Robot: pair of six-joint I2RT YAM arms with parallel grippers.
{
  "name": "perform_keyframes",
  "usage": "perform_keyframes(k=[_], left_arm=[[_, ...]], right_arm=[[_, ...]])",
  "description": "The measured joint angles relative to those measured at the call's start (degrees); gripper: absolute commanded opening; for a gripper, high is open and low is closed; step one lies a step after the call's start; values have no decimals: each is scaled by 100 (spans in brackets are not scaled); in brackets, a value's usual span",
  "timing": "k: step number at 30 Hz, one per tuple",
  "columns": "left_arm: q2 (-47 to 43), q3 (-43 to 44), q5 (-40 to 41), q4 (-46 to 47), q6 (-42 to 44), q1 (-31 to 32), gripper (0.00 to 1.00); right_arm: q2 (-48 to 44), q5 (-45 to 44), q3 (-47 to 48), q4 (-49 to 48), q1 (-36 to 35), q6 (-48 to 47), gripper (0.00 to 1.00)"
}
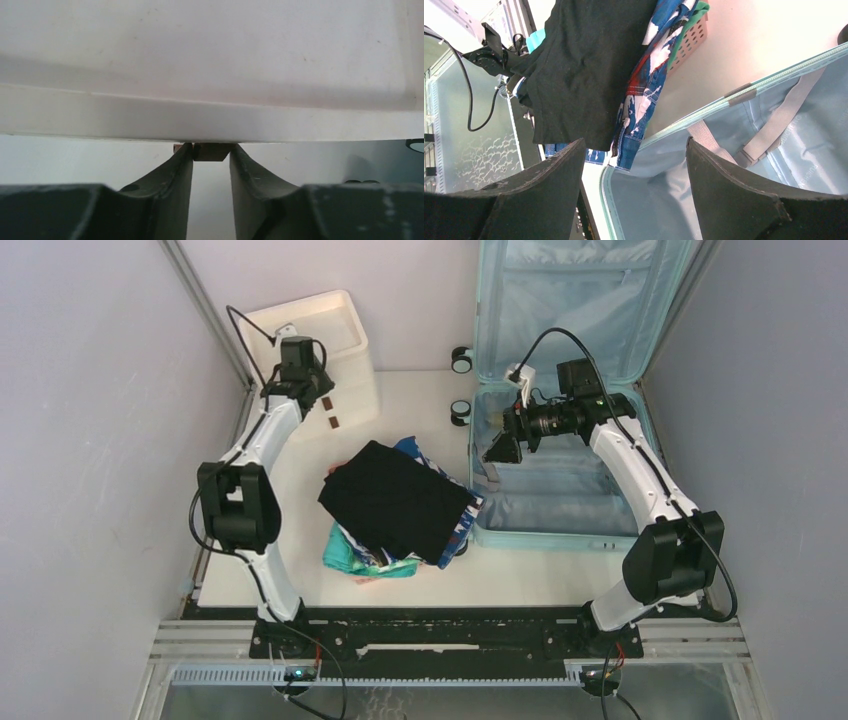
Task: Open, take out, and arrange the luggage
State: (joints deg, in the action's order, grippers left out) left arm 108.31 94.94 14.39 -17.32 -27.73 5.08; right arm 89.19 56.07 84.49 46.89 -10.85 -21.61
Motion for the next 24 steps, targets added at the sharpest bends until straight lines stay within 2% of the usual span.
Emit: perform_keyframes(k=[5, 9, 19, 24], left_arm=[[68, 142, 35, -107, 24, 22, 12], [79, 199, 52, -177, 35, 22, 0], [52, 175, 44, -166, 267, 46, 0], [-431, -457, -35, 46, 455, 116, 0]], right_arm=[[0, 4, 0, -2, 0, 4, 80], [0, 20, 0, -2, 2, 7, 80], [0, 15, 0, -2, 48, 4, 80], [0, 9, 0, -4, 173, 2, 80]])
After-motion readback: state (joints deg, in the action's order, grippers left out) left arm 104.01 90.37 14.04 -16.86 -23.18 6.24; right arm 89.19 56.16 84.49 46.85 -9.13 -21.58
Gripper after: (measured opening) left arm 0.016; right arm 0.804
